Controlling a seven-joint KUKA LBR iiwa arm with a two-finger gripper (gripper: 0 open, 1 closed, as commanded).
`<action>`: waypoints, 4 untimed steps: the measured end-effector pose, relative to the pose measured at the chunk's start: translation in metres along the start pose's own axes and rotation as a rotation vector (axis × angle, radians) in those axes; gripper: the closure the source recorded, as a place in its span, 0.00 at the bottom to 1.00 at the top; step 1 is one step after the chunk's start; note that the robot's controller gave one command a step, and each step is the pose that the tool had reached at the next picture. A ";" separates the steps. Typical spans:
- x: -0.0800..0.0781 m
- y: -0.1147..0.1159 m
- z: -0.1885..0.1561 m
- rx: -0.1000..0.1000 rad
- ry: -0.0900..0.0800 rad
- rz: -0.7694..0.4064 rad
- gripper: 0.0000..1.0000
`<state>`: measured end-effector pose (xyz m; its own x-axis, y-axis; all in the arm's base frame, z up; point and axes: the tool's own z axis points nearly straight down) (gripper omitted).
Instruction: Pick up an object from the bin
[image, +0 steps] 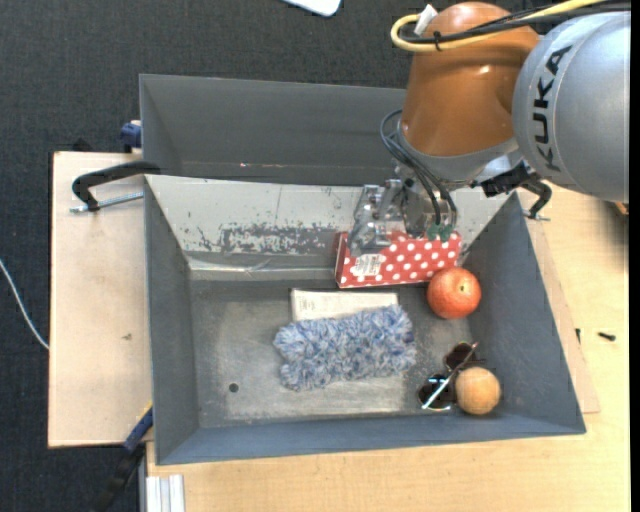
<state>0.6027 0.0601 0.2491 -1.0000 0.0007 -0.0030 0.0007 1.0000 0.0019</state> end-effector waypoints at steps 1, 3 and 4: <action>0.000 0.000 0.000 0.000 0.000 0.000 1.00; 0.000 0.000 0.000 0.000 0.000 0.000 1.00; 0.000 0.000 0.000 0.000 0.000 0.000 1.00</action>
Offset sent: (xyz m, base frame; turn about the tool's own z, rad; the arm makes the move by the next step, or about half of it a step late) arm 0.0000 0.0000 0.0000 0.0000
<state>0.6027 0.0600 0.2490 -1.0000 0.0007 -0.0030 0.0007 1.0000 0.0019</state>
